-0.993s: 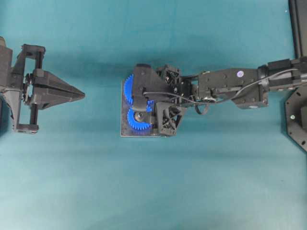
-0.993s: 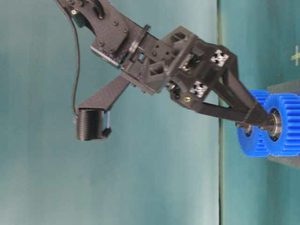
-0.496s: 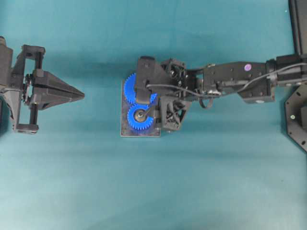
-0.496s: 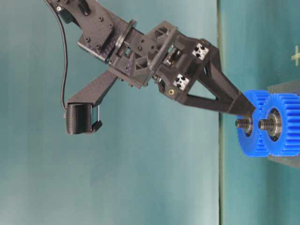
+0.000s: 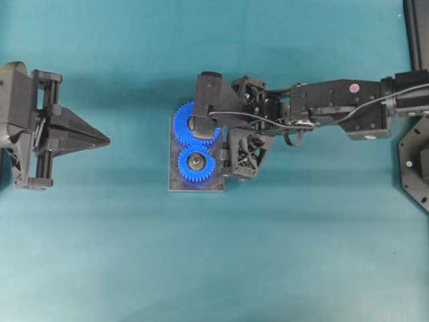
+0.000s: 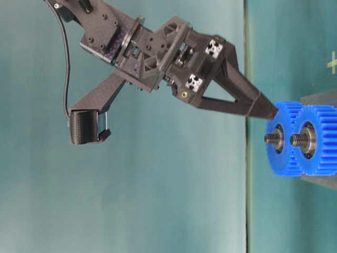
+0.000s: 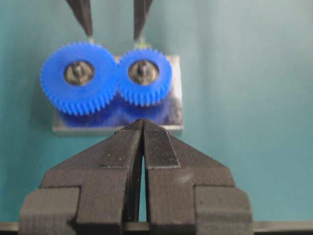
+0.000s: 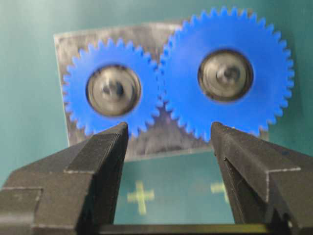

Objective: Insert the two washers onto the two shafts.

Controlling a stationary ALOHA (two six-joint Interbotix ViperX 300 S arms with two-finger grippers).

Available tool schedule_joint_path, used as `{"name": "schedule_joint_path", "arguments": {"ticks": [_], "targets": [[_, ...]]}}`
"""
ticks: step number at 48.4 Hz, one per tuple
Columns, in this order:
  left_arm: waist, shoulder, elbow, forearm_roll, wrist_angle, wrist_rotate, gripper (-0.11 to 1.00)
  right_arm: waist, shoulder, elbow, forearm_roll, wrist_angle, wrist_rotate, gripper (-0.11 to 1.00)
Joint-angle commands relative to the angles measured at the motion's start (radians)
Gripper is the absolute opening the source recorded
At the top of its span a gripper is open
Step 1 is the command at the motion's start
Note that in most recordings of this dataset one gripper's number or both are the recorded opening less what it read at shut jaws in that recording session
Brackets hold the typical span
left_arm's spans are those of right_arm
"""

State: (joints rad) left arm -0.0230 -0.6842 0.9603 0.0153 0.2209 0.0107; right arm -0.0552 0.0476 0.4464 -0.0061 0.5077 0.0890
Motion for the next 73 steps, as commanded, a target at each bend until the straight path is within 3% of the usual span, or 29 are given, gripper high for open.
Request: {"name": "schedule_joint_path", "arguments": {"ticks": [1, 24, 73], "targets": [[-0.006, 0.003, -0.032, 0.003, 0.026, 0.002, 0.0, -0.006, -0.044, -0.003, 0.0, 0.006, -0.011, 0.69], [-0.008, 0.011, -0.032, 0.003, 0.084, 0.044, 0.0, -0.021, -0.167, 0.077, 0.0, 0.026, -0.006, 0.69], [-0.009, 0.006, -0.026, 0.003, 0.084, 0.041, 0.0, -0.035, -0.353, 0.222, 0.0, 0.048, -0.006, 0.69]]}}
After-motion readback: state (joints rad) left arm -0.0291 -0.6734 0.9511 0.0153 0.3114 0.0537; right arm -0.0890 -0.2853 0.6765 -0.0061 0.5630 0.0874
